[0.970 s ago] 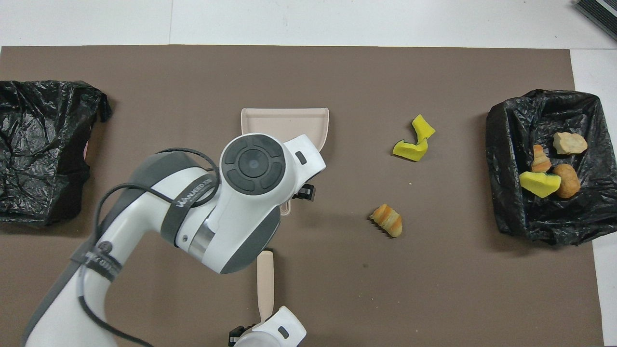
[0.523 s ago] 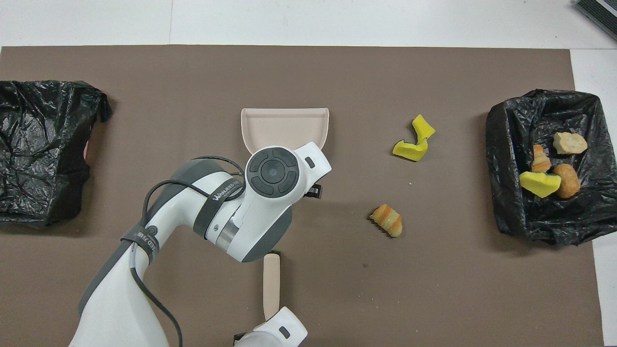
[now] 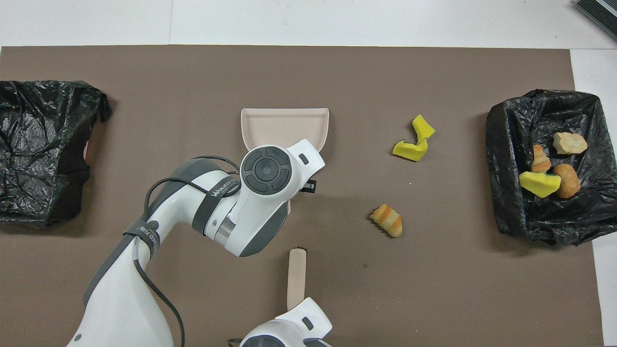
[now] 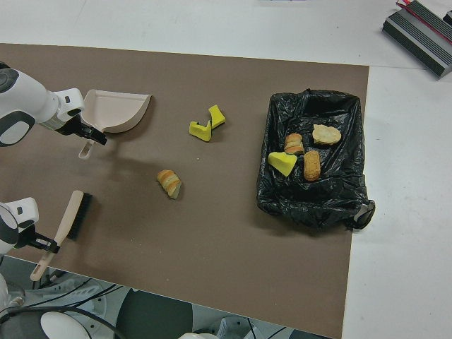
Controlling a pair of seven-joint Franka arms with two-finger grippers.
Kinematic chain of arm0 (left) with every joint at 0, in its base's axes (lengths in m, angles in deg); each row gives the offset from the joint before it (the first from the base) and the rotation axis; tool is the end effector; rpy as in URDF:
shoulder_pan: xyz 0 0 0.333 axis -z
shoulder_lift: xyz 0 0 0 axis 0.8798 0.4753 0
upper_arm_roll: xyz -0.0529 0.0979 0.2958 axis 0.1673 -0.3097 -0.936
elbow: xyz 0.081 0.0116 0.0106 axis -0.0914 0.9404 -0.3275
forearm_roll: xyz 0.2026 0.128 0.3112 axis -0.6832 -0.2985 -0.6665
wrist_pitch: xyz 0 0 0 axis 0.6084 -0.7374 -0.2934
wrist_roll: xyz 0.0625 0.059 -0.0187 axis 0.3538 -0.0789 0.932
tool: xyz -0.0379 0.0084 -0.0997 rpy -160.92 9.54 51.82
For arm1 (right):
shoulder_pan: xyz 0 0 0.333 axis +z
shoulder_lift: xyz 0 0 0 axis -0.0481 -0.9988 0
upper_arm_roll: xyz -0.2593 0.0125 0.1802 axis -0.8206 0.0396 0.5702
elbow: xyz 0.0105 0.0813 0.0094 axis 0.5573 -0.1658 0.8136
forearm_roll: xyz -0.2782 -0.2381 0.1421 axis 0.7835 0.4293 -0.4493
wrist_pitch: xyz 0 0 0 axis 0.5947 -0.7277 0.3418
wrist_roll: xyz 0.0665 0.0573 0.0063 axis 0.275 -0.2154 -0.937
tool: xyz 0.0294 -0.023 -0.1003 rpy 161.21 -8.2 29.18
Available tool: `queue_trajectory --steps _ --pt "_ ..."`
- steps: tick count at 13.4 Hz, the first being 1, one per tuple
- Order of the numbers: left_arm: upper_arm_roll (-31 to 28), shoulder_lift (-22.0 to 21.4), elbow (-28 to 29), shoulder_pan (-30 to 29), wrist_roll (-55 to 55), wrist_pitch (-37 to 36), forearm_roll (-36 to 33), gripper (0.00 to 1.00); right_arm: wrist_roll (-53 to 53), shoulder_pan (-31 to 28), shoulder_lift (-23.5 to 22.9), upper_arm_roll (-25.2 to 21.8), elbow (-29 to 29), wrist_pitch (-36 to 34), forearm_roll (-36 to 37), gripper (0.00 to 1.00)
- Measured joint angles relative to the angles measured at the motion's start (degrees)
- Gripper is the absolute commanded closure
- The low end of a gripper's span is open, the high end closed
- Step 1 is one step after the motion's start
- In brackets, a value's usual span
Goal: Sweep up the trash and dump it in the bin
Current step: 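Grasp the dustpan handle with the left gripper while the right gripper withdraws, then position the dustpan with the left gripper while the right gripper grasps the brush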
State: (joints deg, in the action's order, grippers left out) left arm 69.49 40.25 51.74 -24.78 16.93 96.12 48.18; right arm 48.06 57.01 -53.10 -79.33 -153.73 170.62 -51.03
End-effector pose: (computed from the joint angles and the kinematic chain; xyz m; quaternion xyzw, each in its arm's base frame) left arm 0.5092 -0.3939 0.3548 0.9930 -0.1106 0.0371 0.0177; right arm 0.2682 0.4281 0.3886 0.9926 -0.0620 -0.0959 0.0424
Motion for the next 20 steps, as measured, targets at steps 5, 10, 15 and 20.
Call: queue_trajectory --steps 5,10,15,20 --pt "-0.1 0.0 0.7 0.0 1.6 0.9 0.0 0.65 -10.8 -9.7 7.2 -0.2 -0.1 -11.3 1.2 1.0" --pt "-0.4 0.0 0.6 -0.1 1.4 2.2 0.0 1.0 -24.0 -20.6 7.5 -0.3 -0.5 -13.4 8.5 1.0" --pt "-1.0 -1.8 -1.0 -3.5 -9.9 -1.3 -0.2 1.0 -38.9 -32.1 3.7 -0.4 -0.3 -5.4 16.4 1.0" --pt "-1.1 -7.7 -0.9 -5.1 -31.6 -16.7 -0.2 1.0 -51.0 -43.0 -1.3 -0.5 2.0 4.6 24.1 1.0"
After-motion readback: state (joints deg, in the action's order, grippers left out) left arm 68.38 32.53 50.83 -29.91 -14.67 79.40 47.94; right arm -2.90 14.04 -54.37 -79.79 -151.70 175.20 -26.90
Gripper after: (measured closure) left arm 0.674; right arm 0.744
